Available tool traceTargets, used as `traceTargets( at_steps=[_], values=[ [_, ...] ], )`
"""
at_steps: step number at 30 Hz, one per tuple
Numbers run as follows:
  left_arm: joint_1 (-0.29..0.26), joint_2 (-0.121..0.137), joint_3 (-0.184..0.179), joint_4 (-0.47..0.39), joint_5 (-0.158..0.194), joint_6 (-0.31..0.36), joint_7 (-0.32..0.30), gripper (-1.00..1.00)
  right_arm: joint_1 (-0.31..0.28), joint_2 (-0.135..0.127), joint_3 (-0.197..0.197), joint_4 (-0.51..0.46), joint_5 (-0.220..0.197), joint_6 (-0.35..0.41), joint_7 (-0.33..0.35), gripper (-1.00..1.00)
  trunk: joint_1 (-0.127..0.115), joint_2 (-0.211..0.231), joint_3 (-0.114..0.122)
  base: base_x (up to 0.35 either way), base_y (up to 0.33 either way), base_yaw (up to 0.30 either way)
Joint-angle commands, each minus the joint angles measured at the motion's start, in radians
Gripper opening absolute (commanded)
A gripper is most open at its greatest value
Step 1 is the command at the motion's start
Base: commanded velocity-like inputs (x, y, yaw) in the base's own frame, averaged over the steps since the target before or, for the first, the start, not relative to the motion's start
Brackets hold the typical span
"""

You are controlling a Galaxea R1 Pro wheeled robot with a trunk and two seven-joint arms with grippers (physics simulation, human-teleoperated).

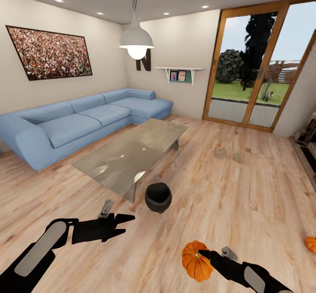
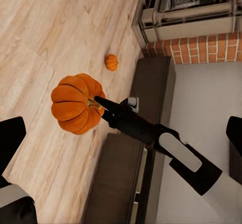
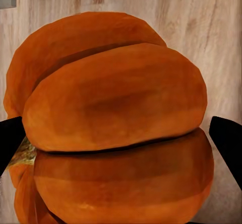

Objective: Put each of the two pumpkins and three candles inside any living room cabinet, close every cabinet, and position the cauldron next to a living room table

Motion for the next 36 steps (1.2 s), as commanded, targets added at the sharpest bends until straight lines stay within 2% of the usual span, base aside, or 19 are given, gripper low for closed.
traceTargets(
  at_steps=[1, 18, 24, 36],
  values=[
    [-0.001, 0.001, -0.001, -0.001, 0.003, 0.001, 0.001, 1.00, -0.001, -0.001, 0.004, 0.004, -0.007, 0.005, 0.001, -1.00, 0.000, -0.001, 0.000, 0.000, 0.000, -0.188],
    [-0.001, 0.001, -0.001, -0.001, 0.003, 0.001, 0.001, 1.00, -0.001, -0.001, 0.002, 0.026, -0.011, 0.005, 0.003, -1.00, 0.000, -0.001, 0.021, 0.000, 0.000, -0.200],
    [-0.001, 0.001, -0.001, -0.001, 0.003, 0.001, 0.001, 1.00, -0.001, -0.001, 0.002, 0.027, -0.037, 0.005, 0.003, -1.00, 0.000, -0.001, 0.027, 0.000, 0.000, -0.225],
    [-0.001, 0.001, -0.001, 0.000, 0.003, 0.001, 0.001, 1.00, -0.001, 0.001, 0.001, 0.067, -0.052, 0.005, -0.001, -1.00, 0.000, -0.001, 0.032, 0.000, 0.000, -0.227]
  ],
)
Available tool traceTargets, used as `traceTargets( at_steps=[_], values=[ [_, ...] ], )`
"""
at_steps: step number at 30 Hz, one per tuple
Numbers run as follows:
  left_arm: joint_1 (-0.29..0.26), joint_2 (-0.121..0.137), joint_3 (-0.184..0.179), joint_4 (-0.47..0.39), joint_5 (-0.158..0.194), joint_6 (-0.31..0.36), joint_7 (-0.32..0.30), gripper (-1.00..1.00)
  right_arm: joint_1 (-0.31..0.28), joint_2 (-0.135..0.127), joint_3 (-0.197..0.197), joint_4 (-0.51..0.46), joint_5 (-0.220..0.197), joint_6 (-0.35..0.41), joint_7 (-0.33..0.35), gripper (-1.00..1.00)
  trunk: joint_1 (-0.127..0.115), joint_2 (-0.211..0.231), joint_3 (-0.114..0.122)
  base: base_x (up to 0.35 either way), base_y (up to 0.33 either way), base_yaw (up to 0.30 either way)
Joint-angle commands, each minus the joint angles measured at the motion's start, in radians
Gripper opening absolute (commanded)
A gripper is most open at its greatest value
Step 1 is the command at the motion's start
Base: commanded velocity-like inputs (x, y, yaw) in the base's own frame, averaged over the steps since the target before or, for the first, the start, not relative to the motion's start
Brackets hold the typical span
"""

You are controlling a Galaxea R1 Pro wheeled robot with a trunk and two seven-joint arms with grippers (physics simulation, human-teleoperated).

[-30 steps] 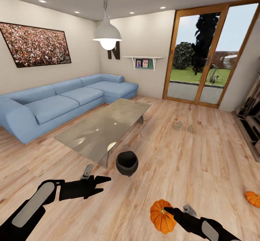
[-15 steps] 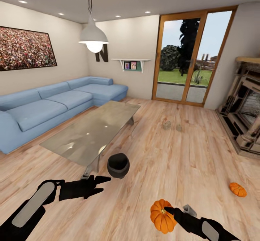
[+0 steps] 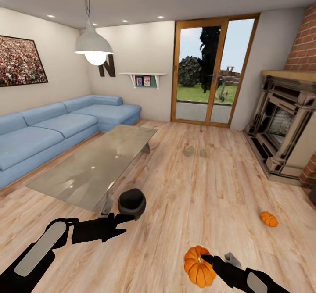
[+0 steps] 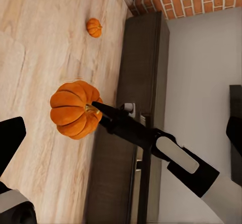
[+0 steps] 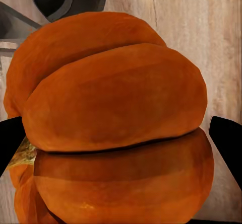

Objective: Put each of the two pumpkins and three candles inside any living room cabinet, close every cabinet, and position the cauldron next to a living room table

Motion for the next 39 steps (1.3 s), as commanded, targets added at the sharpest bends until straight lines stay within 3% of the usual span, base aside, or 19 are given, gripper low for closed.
traceTargets(
  at_steps=[1, 23, 39],
  values=[
    [-0.001, 0.001, -0.001, -0.001, 0.003, 0.001, 0.001, 1.00, -0.001, -0.001, 0.007, 0.000, -0.017, 0.004, 0.000, -1.00, 0.000, -0.001, -0.001, 0.000, 0.000, -0.269],
    [-0.001, 0.002, 0.000, 0.001, 0.003, 0.001, 0.001, 1.00, -0.001, -0.004, 0.007, 0.034, -0.035, 0.002, 0.005, -1.00, 0.000, -0.001, -0.001, 0.000, 0.000, -0.276],
    [-0.001, 0.002, 0.002, 0.016, 0.000, 0.001, 0.001, 1.00, -0.001, -0.004, -0.029, 0.070, -0.035, -0.037, 0.003, -1.00, 0.000, -0.001, -0.001, 0.000, 0.000, -0.277]
  ],
)
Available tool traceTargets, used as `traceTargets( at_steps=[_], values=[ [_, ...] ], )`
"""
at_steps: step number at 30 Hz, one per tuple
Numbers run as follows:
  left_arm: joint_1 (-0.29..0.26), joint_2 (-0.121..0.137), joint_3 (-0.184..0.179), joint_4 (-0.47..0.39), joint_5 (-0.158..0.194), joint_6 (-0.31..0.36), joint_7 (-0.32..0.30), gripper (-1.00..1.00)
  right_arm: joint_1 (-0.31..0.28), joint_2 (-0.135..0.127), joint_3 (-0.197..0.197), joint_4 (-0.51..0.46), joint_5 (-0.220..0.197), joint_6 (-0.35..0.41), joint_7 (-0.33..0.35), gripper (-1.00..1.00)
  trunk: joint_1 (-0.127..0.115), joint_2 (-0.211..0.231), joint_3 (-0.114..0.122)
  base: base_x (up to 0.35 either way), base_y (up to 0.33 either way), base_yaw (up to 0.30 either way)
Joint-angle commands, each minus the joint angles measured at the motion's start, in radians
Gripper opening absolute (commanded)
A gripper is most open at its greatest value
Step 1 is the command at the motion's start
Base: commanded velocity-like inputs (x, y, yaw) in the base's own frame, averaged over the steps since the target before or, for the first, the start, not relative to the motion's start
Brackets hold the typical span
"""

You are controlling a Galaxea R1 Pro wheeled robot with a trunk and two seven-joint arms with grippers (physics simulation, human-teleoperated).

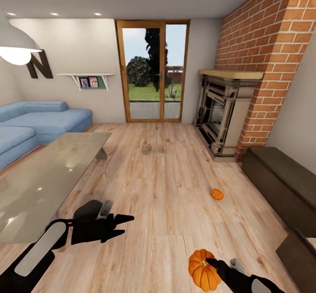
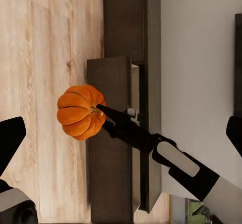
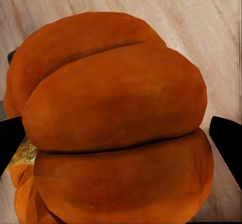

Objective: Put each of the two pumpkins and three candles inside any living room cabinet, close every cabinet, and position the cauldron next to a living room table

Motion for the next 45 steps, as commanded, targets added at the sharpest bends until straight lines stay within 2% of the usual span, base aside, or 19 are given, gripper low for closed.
traceTargets(
  at_steps=[1, 15, 30, 45],
  values=[
    [-0.001, 0.000, -0.001, 0.000, 0.002, 0.001, 0.001, 1.00, -0.001, 0.000, 0.001, -0.001, -0.013, 0.006, -0.001, -1.00, 0.000, -0.001, -0.001, 0.027, 0.000, -0.273],
    [-0.001, 0.000, -0.002, 0.000, 0.002, 0.001, 0.002, 1.00, -0.001, 0.001, 0.001, 0.000, -0.013, 0.005, -0.008, -1.00, 0.000, -0.001, -0.001, 0.128, 0.000, -0.244],
    [-0.001, 0.000, -0.001, 0.002, 0.000, 0.001, 0.003, 1.00, -0.001, 0.001, 0.001, 0.000, -0.013, 0.005, -0.015, -1.00, 0.000, -0.001, -0.001, 0.312, 0.000, -0.022],
    [-0.001, 0.000, -0.002, 0.004, -0.001, 0.001, 0.003, 1.00, -0.001, 0.002, 0.001, 0.006, -0.013, 0.005, -0.015, -1.00, 0.000, -0.001, -0.007, 0.327, 0.000, -0.243]
  ],
)
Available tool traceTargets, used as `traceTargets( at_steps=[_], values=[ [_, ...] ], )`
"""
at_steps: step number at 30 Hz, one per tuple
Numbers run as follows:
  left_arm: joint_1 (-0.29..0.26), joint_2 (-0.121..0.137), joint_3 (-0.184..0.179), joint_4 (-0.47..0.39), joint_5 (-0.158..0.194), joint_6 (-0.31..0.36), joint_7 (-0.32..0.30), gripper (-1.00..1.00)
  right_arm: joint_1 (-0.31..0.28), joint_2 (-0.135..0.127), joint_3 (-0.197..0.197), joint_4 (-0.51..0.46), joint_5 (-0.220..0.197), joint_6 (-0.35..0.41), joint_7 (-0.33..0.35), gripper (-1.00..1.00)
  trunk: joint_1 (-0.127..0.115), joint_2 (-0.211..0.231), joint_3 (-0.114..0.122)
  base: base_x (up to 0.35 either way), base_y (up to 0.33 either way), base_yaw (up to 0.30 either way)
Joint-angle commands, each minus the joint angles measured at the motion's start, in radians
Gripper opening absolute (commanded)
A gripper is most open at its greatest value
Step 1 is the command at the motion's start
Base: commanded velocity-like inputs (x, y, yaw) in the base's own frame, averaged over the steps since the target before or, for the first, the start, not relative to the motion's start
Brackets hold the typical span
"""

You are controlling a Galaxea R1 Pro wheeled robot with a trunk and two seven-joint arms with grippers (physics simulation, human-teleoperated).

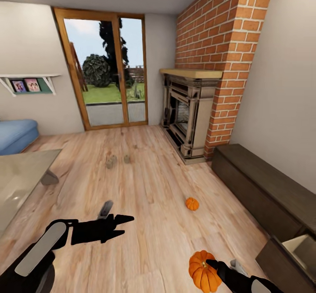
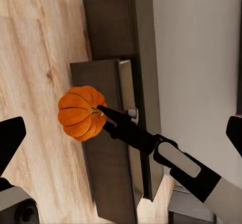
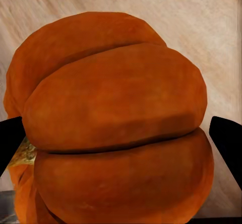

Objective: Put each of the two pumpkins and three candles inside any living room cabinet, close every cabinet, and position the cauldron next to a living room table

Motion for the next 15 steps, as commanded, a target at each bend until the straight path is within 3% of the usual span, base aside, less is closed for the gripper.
traceTargets(
  at_steps=[1, 15],
  values=[
    [-0.001, 0.001, -0.001, 0.000, 0.003, 0.001, 0.002, 1.00, -0.001, 0.000, 0.002, -0.001, -0.013, 0.006, -0.001, -1.00, 0.001, -0.001, -0.001, 0.332, 0.000, -0.271],
    [-0.001, 0.001, -0.001, 0.000, 0.003, 0.001, 0.002, 1.00, -0.001, -0.001, 0.002, -0.001, -0.014, 0.006, -0.001, -1.00, 0.001, -0.001, -0.007, 0.332, 0.000, -0.268]
  ],
)
